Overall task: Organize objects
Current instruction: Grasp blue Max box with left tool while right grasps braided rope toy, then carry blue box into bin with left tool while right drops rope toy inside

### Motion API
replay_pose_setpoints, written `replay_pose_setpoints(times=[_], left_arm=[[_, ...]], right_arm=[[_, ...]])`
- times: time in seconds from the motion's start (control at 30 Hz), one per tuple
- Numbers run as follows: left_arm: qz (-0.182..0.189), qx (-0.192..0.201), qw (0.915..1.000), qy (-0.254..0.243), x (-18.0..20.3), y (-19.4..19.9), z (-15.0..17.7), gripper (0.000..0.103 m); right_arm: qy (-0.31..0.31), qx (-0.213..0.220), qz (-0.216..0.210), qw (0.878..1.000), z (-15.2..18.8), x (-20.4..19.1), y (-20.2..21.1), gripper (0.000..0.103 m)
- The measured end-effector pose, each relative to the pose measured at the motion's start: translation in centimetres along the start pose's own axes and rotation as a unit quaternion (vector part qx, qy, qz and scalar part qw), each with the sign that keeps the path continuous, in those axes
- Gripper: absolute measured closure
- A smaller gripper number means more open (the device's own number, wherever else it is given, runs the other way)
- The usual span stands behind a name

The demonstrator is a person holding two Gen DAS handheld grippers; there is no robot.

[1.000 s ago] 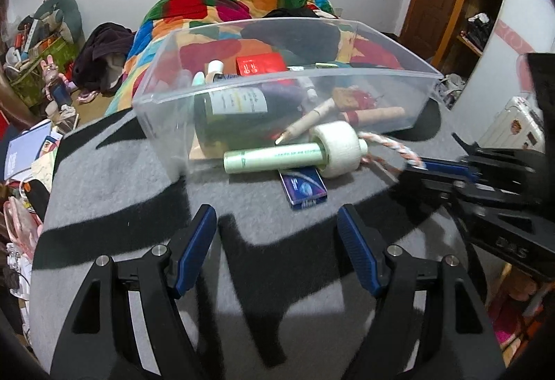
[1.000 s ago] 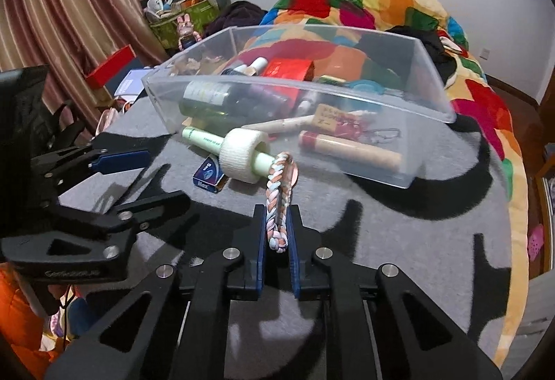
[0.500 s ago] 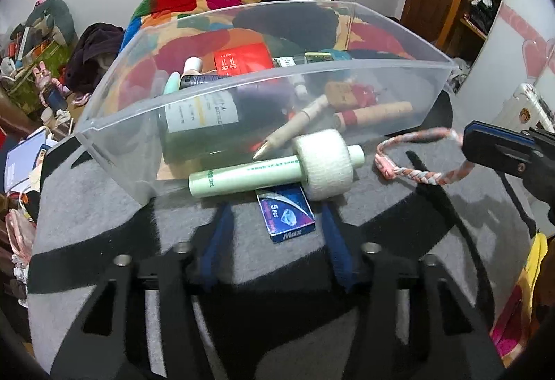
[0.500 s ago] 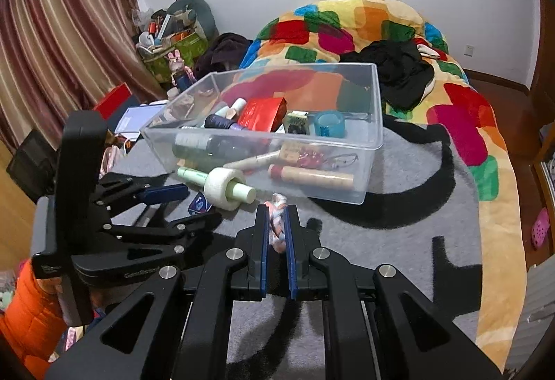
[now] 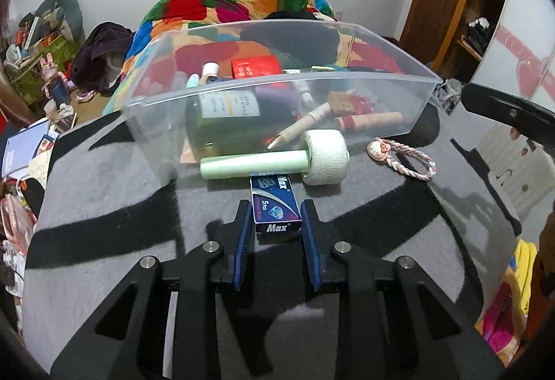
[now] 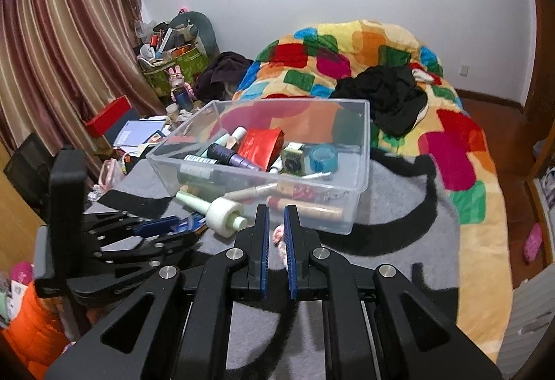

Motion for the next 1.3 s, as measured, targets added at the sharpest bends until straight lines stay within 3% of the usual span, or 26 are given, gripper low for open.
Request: replay_pose_setpoints(times=[0.13,0.17,0.27,0.3,0.33,0.53,0.67,0.8,0.87,0.9,0.93,1.1,1.3], left_arm=[[0.003,0.016,0.9998,0.007,-0.5,1.7,0.6,0.075],[0.004,0.018,0.9998,0.008,-0.5,2.1,0.6,0.075],[0.004,0.027,0.9996,0.008,-0.8,3.1,0.9,0.075],[0.004,0.03,0.9995,0.009,-0.9,3.4,1.1,0.075],[0.005,0.034,0.9994,0.01,-0.9,3.8,1.1,0.075],[0.014,0.057,0.9982,0.015,-1.2,5.5,0.9,0.081],[0.018,0.072,0.9971,0.017,-1.5,6.3,0.3,0.084],[0.017,0.08,0.9964,0.019,-1.7,6.6,-0.1,0.084],[0.023,0.077,0.9966,0.017,-1.7,6.6,-0.1,0.084],[0.023,0.076,0.9967,0.017,-1.7,6.5,0.1,0.083],[0.025,0.071,0.9971,0.014,-1.7,6.3,0.2,0.082],[0.012,0.038,0.9992,-0.007,-1.1,4.2,1.0,0.053],[0.016,-0.022,0.9991,-0.033,0.0,0.3,1.2,0.038]], right_arm=[[0.02,-0.02,0.013,1.0,0.5,0.2,-0.8,0.094],[0.025,-0.032,0.017,0.999,0.8,0.2,-1.3,0.089],[0.037,-0.064,0.026,0.997,1.9,0.5,-3.1,0.055],[0.04,-0.07,0.03,0.996,2.2,0.6,-3.6,0.048],[0.045,-0.075,0.034,0.996,2.4,0.6,-4.0,0.048],[0.065,-0.127,0.063,0.988,3.1,1.0,-7.5,0.048],[0.064,-0.134,0.052,0.988,3.3,0.9,-8.3,0.049],[0.067,-0.133,0.021,0.989,3.5,0.3,-8.0,0.081],[0.084,-0.129,0.03,0.988,3.7,-0.2,-7.8,0.092],[0.088,-0.128,0.03,0.987,3.8,-0.5,-7.7,0.092],[0.091,-0.127,0.032,0.987,3.9,-0.6,-7.6,0.093],[0.08,-0.121,0.013,0.989,4.3,-0.9,-6.7,0.093],[0.068,-0.097,-0.012,0.993,3.7,-1.4,-4.8,0.094]])
Point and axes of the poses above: each gripper's, at about its wrist camera, not at the fingertips, and y roughly against the way its jaws point, x to its right, z to its underside, the point moved 3 cm from there along -y, roughly the way its jaws point
